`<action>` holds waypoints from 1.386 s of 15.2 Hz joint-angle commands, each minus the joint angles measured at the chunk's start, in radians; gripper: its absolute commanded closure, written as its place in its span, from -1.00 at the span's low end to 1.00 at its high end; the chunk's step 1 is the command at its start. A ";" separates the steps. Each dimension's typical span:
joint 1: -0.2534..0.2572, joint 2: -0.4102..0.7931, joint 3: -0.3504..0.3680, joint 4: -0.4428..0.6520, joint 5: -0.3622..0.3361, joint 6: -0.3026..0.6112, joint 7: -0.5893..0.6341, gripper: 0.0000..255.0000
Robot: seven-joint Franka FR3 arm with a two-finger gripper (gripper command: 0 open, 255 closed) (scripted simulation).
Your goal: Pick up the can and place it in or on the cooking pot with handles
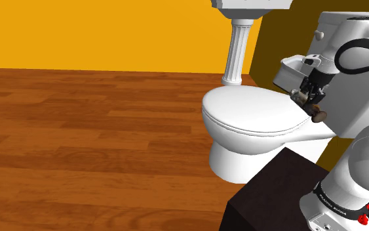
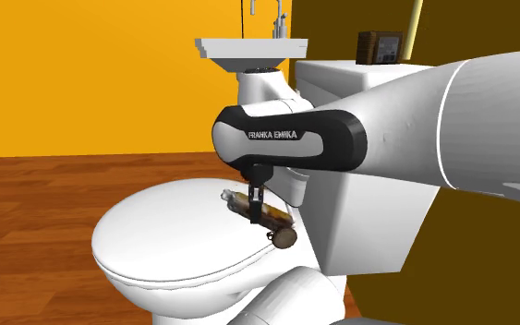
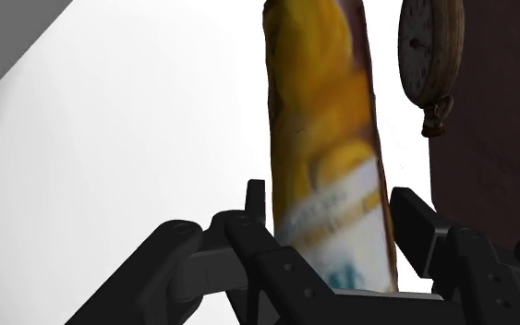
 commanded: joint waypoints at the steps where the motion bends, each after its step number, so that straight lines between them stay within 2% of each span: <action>1: 0.005 -0.002 0.013 0.023 0.014 -0.025 -0.004 1.00; 21: 0.051 0.011 0.137 0.274 0.132 -0.263 -0.032 1.00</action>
